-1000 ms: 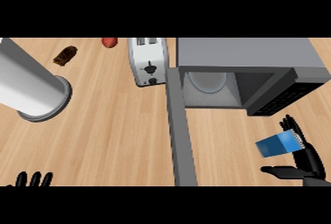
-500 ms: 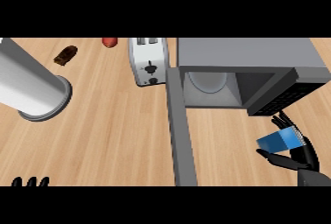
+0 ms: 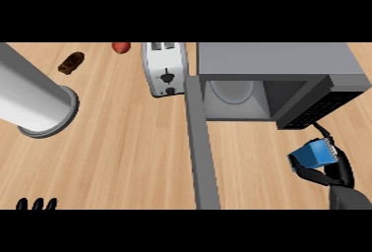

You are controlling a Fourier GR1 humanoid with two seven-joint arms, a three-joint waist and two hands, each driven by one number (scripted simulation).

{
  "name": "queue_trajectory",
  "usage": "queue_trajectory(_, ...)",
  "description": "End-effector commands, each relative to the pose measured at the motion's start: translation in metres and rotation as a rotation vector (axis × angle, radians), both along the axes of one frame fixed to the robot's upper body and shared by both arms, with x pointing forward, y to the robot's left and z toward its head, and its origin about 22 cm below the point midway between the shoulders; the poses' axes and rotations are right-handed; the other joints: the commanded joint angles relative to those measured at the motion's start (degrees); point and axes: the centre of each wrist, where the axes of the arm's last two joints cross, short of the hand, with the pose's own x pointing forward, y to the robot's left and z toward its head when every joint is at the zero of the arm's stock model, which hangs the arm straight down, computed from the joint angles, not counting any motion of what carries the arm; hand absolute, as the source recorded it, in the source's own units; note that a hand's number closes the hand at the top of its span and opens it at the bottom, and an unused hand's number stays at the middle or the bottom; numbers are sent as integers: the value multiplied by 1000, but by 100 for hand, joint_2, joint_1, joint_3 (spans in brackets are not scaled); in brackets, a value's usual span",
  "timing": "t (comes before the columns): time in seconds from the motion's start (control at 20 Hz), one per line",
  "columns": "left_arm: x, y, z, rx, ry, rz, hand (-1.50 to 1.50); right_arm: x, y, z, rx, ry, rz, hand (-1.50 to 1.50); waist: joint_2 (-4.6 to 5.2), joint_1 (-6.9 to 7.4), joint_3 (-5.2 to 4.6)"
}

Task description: Pick up the milk, place it into the microwave and close the microwave

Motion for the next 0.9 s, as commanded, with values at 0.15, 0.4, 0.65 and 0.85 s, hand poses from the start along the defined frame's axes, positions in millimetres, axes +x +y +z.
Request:
queue_trajectory(0.15, 4, -1, 7, -4, -4, -17, -150, 52, 90, 1, -12, -124, -66, 150, 5, 165, -1)
queue_trajectory(0.4, 0, 2, 14, -5, -6, -30, -150, 56, 108, 0, 79, -195, -30, 150, -4, 161, -1)
queue_trajectory(0.65, -5, 9, -3, -9, 12, -21, -150, 57, 101, 4, 94, -210, -19, 150, -31, 111, -14)
queue_trajectory(0.85, -6, 3, 11, -9, 3, -15, -150, 58, 118, 4, 90, -231, 7, 150, -50, 39, -18)
